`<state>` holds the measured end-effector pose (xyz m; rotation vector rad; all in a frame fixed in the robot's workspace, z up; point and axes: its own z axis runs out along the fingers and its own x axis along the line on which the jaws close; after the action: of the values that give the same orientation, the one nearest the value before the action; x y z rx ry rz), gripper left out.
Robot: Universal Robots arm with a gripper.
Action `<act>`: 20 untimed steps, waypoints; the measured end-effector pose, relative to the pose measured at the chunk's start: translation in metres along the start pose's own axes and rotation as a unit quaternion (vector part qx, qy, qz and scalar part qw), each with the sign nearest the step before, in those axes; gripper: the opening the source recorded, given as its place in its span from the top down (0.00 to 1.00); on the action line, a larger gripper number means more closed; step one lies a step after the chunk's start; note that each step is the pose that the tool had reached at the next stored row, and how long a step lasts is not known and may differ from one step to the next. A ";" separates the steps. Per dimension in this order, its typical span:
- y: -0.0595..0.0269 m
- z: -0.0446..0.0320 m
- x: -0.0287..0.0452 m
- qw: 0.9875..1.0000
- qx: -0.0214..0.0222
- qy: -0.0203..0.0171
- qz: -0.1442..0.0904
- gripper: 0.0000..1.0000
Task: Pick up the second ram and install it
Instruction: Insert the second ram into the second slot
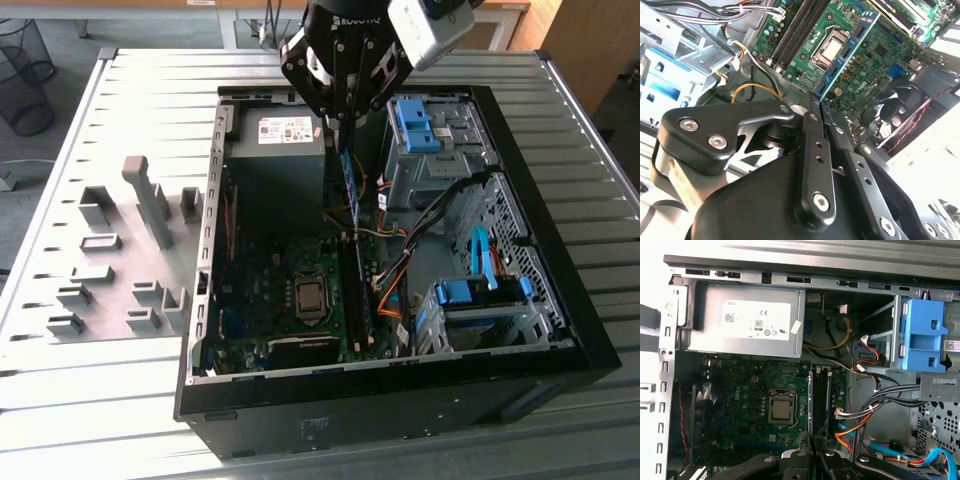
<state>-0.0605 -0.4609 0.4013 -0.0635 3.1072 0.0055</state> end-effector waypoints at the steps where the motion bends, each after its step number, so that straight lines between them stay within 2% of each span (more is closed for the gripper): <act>1: 0.0000 0.0001 0.0000 1.000 0.000 0.000 0.003 0.87; 11: 0.0000 0.0010 0.0000 1.000 0.001 0.000 0.030 0.87; 20: 0.0000 0.0019 0.0001 0.999 0.002 0.000 0.054 0.87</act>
<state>-0.0605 -0.4609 0.3994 0.1029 3.1061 0.0026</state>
